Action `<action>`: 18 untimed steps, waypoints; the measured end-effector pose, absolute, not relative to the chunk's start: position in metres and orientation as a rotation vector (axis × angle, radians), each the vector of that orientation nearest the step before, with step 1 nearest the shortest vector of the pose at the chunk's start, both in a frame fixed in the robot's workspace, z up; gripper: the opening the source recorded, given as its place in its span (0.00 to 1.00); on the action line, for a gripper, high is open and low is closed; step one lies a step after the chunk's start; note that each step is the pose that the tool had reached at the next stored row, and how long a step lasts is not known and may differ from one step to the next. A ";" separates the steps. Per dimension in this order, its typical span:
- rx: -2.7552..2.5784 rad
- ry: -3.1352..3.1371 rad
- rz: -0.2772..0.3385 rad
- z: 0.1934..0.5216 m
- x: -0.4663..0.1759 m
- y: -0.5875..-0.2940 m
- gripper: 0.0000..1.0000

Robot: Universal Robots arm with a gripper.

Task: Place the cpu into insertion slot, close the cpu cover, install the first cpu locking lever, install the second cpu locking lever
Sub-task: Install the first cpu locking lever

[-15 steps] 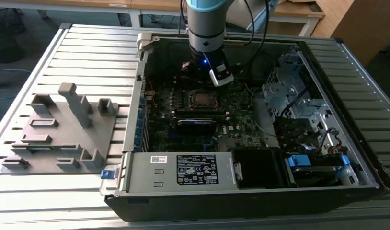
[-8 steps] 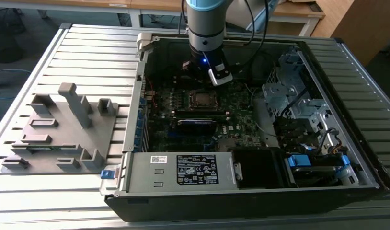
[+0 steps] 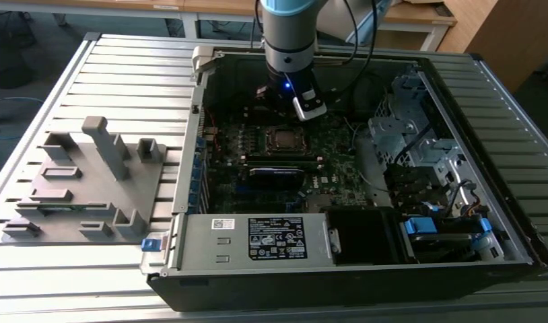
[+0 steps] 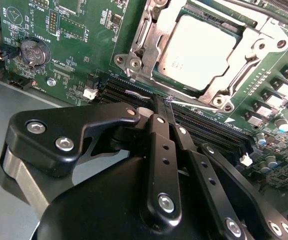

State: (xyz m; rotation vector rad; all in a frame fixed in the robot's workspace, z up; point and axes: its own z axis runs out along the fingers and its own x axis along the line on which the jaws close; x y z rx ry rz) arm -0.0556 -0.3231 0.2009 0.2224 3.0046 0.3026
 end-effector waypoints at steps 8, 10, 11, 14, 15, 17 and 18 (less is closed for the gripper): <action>0.219 2.992 0.303 0.200 -0.056 -0.323 0.10; 0.221 2.991 0.303 0.200 -0.056 -0.323 0.10; 0.221 2.991 0.304 0.200 -0.056 -0.323 0.10; 0.221 2.991 0.306 0.200 -0.056 -0.323 0.10; 0.221 2.991 0.306 0.200 -0.056 -0.323 0.10; 0.222 2.991 0.308 0.200 -0.056 -0.323 0.10; 0.222 2.991 0.308 0.200 -0.056 -0.323 0.10</action>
